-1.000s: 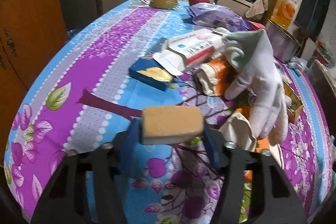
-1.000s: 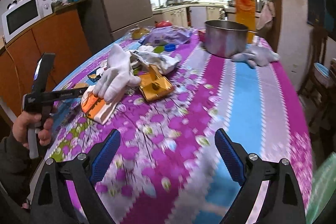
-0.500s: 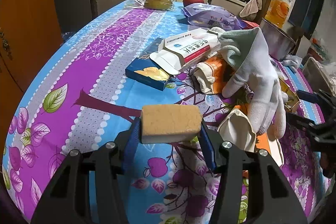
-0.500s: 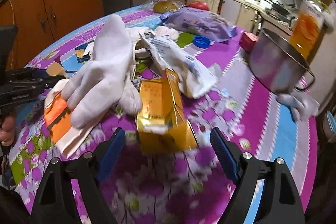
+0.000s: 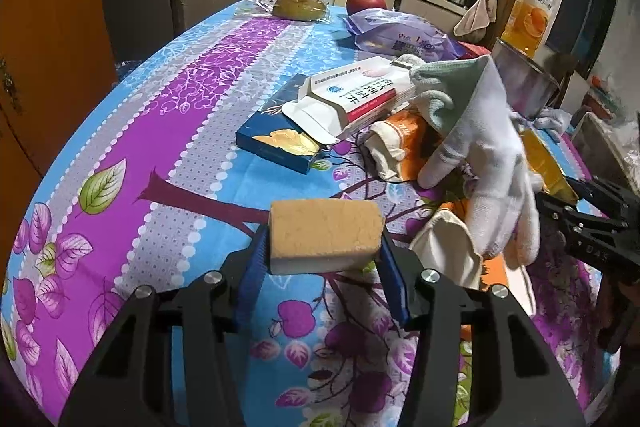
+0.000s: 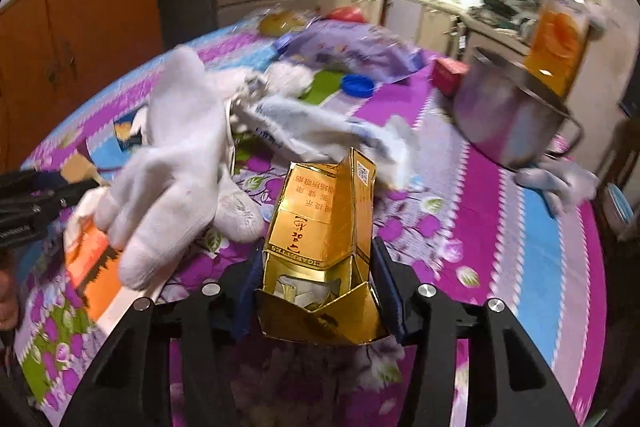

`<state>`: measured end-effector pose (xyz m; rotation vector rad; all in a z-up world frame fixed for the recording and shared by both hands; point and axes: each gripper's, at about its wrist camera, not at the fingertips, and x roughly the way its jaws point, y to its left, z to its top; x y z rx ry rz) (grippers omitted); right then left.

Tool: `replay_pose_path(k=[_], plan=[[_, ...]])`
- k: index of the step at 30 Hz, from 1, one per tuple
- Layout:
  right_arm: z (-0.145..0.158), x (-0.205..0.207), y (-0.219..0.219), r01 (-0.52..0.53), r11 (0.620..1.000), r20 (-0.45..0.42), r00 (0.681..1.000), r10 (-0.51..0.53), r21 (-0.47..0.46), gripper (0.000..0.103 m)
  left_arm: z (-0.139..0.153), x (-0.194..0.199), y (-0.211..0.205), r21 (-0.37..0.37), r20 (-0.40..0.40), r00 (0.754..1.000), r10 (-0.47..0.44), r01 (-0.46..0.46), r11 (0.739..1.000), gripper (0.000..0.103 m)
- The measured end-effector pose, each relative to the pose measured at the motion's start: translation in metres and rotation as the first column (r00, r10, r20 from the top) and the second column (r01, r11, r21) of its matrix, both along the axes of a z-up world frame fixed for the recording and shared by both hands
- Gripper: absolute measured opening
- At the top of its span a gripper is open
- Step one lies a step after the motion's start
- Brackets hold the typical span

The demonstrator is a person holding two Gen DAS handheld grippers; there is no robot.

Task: Collect trash
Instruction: 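Grasp the gold box with the right tool while the left tool holds the sponge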

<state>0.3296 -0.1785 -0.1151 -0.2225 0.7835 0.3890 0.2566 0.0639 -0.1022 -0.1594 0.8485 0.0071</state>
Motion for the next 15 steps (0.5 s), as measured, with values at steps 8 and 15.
replay_pose_path(k=[8, 15], plan=[[0.034, -0.086, -0.017, 0.115, 0.988, 0.186, 0.974, -0.133, 0.104, 0.052, 0.026, -0.031, -0.020, 0.080, 0.140, 0.990, 0.000, -0.012, 0.997, 0.048], [0.059, -0.152, -0.026, 0.191, 0.959, 0.329, 0.910, -0.253, 0.211, 0.053, 0.068, -0.082, -0.059, 0.150, 0.307, 0.951, -0.039, -0.008, 0.989, 0.048]])
